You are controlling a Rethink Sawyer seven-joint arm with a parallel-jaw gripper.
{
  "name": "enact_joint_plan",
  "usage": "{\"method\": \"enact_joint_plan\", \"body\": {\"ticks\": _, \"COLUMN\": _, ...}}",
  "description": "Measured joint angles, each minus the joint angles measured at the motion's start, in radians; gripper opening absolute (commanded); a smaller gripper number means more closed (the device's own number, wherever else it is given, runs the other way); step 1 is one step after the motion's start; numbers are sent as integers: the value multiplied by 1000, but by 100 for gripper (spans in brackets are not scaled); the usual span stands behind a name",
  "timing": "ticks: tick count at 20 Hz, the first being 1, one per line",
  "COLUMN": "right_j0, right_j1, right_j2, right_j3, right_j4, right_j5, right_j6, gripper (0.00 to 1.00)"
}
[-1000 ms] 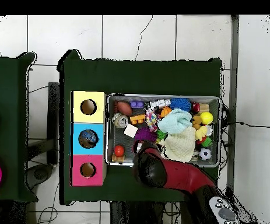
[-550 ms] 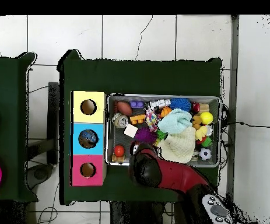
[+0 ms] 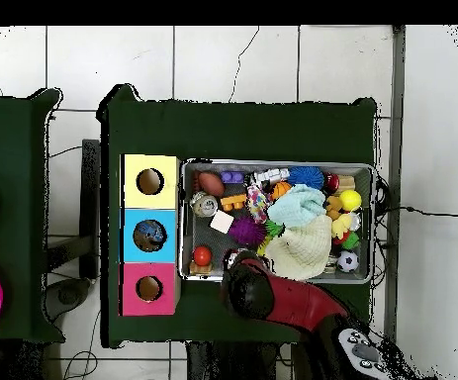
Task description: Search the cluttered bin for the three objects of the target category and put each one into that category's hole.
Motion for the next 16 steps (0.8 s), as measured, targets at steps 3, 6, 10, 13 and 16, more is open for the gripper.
{"method": "enact_joint_plan", "body": {"ticks": 3, "right_j0": -3, "right_j1": 24, "right_j2": -19, "right_j3": 0, "right_j4": 0, "right_j5": 0, "right_j6": 0, "gripper": 100}}
{"method": "enact_joint_plan", "body": {"ticks": 6, "right_j0": -7, "right_j1": 43, "right_j2": -36, "right_j3": 0, "right_j4": 0, "right_j5": 0, "right_j6": 0, "gripper": 100}}
{"method": "enact_joint_plan", "body": {"ticks": 10, "right_j0": -14, "right_j1": 57, "right_j2": -54, "right_j3": 0, "right_j4": 0, "right_j5": 0, "right_j6": 0, "gripper": 100}}
{"method": "enact_joint_plan", "body": {"ticks": 13, "right_j0": -25, "right_j1": 67, "right_j2": -58, "right_j3": 0, "right_j4": 0, "right_j5": 0, "right_j6": 0, "gripper": 100}}
{"method": "enact_joint_plan", "body": {"ticks": 16, "right_j0": -44, "right_j1": 80, "right_j2": -58, "right_j3": -1, "right_j4": 1, "right_j5": 0, "right_j6": 0, "gripper": 100}}
